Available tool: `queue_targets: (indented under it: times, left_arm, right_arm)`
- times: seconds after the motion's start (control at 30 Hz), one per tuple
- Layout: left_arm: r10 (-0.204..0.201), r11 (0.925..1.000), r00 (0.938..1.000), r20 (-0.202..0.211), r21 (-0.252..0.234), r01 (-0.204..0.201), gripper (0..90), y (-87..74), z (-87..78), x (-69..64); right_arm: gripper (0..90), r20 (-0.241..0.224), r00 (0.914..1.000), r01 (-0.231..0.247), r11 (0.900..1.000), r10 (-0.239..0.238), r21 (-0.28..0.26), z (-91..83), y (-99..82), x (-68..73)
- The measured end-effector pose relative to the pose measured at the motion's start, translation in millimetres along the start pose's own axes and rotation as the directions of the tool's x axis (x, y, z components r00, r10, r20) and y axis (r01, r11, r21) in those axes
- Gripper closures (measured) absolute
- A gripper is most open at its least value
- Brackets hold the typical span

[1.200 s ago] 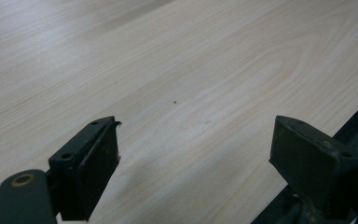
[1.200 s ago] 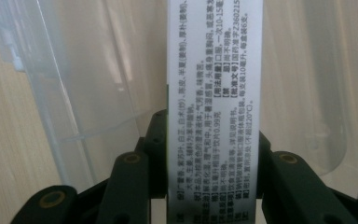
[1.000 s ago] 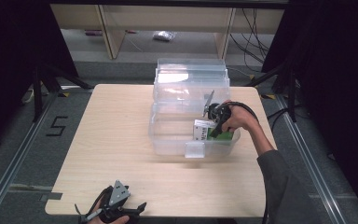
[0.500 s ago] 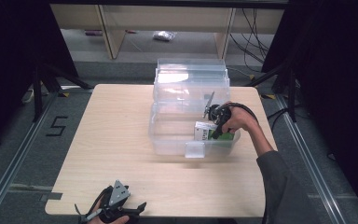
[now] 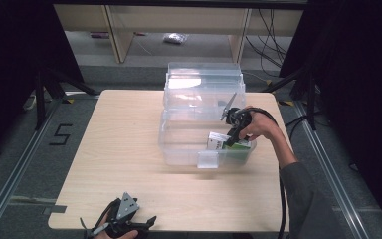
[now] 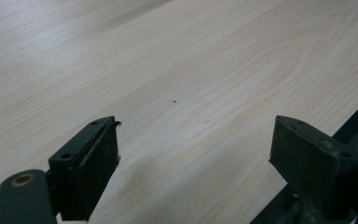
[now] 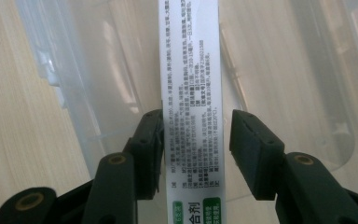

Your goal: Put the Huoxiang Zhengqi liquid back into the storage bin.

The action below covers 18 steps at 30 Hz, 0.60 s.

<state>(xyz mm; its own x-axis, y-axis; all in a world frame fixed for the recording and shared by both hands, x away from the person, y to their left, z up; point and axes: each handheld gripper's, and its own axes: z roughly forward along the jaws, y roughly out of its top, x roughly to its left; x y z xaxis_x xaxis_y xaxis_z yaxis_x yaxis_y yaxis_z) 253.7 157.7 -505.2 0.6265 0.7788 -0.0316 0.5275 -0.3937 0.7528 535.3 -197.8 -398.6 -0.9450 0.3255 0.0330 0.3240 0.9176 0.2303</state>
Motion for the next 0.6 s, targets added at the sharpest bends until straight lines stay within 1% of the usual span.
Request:
queue_targets:
  times: [0.03,0.07,0.1,0.13,0.17,0.2,0.27,0.3,0.33,0.37,0.4,0.43,0.5,0.53,0.6]
  left_arm:
    - [0.011,0.9999,0.9999,-0.003,0.011,-0.011,14.8,0.2,-0.8,1.0]
    - [0.009,0.9999,1.0,0.0,0.008,-0.009,14.8,0.0,-0.5,1.1]
    - [0.034,0.9987,0.9994,0.003,0.037,-0.034,14.8,0.4,-2.4,2.9]
    - [0.027,0.9992,0.9996,-0.001,0.029,-0.027,14.8,0.2,-1.2,2.3]
    - [0.036,0.9987,0.9993,0.006,0.037,-0.036,14.8,0.6,-2.0,2.7]
    - [-0.003,1.0,1.0,0.005,0.001,0.003,14.8,0.2,0.4,-0.3]
    - [0.0,1.0,1.0,0.006,0.004,0.0,14.8,0.2,0.4,0.1]
    - [0.0,1.0,1.0,0.006,0.004,0.0,14.8,0.2,0.4,0.1]
    - [-0.014,0.9999,0.9999,0.005,-0.007,0.014,14.8,-0.1,1.2,-0.7]
    - [0.002,1.0,1.0,-0.006,0.005,-0.002,14.8,0.1,0.6,0.7]
    - [-0.006,1.0,1.0,0.002,0.0,0.006,14.8,0.1,0.7,0.1]
    - [-0.015,0.9999,0.9999,0.006,-0.008,0.015,14.8,0.0,1.0,-0.7]
    - [-0.015,0.9999,0.9999,0.005,-0.009,0.015,14.8,-0.1,1.2,-0.7]
    - [0.002,1.0,1.0,-0.006,0.008,-0.002,14.7,0.2,0.4,0.8]
    - [0.0,1.0,1.0,-0.007,0.01,0.0,14.8,0.4,0.4,0.7]
  right_arm:
    - [54.7,0.009,0.9997,-0.024,0.9997,0.024,-0.001,-1.9,0.0,2.9]
    - [54.6,0.005,0.9996,-0.026,0.9997,0.026,-0.004,-2.2,0.1,3.8]
    - [54.5,0.007,0.9996,-0.028,0.9996,0.028,-0.006,-3.0,0.2,4.1]
    - [53.3,0.011,0.9999,-0.011,0.9999,0.011,-0.009,-3.5,0.5,3.0]
    - [51.7,0.018,0.9997,-0.016,0.9998,0.016,-0.01,-5.3,0.4,3.2]
    - [50.8,0.017,0.9998,-0.014,0.9998,0.014,-0.014,-6.6,0.3,2.7]
    - [49.9,0.027,0.9995,-0.016,0.9996,0.016,-0.024,-9.4,0.6,3.2]
    - [49.4,0.031,0.999,-0.032,0.999,0.033,-0.032,-11.1,0.5,4.5]
    - [48.2,0.038,0.9983,-0.043,0.9984,0.045,-0.035,-12.8,0.4,5.2]
    - [46.5,0.047,0.9979,-0.043,0.9984,0.045,-0.037,-14.1,0.5,5.2]
    - [44.5,0.054,0.9971,-0.051,0.9976,0.054,-0.048,-16.0,-0.1,5.5]
    - [44.5,0.057,0.9956,-0.071,0.9959,0.074,-0.057,-17.7,0.0,7.0]
    - [44.0,0.041,0.9961,-0.074,0.9937,0.077,-0.085,-20.5,-1.0,7.5]
    - [43.7,0.053,0.9961,-0.066,0.9939,0.071,-0.088,-22.1,-1.1,7.2]
    - [42.7,0.067,0.9946,-0.073,0.9914,0.08,-0.109,-24.6,-1.9,8.1]
